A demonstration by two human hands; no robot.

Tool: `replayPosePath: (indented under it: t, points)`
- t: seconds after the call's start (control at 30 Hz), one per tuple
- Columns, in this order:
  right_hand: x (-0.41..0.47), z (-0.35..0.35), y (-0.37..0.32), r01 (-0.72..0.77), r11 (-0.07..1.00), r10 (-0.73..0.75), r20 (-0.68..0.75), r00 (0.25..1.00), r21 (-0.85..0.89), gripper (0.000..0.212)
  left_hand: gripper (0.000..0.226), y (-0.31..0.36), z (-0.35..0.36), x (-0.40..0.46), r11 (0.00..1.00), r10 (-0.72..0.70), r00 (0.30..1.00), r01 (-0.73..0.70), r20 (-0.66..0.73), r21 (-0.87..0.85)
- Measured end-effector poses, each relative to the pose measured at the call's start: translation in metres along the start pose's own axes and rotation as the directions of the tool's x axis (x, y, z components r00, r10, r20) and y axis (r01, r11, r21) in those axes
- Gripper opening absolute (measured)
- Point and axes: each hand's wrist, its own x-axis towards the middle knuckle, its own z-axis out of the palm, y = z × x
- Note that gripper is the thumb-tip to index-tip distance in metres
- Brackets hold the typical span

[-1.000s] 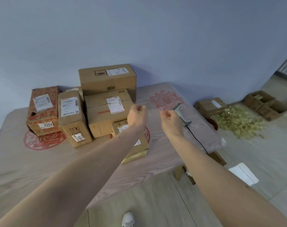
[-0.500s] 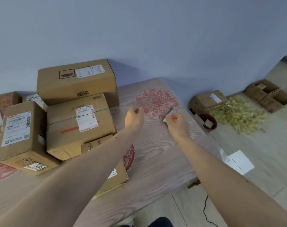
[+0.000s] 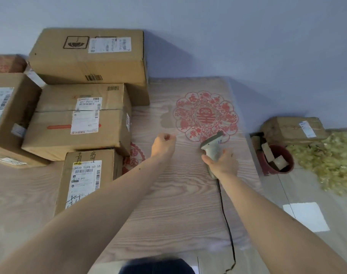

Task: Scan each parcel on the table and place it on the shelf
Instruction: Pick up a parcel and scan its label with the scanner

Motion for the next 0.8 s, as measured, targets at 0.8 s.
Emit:
replayPosePath:
  t: [0.8]
  points:
    - [-0.025, 0.017, -0.061, 0.225, 0.932, -0.277, 0.156, 0.948, 0.286, 0.033, 0.034, -0.002, -0.059, -0.027, 0.997, 0.013, 0.979, -0.028, -0.205, -0.069]
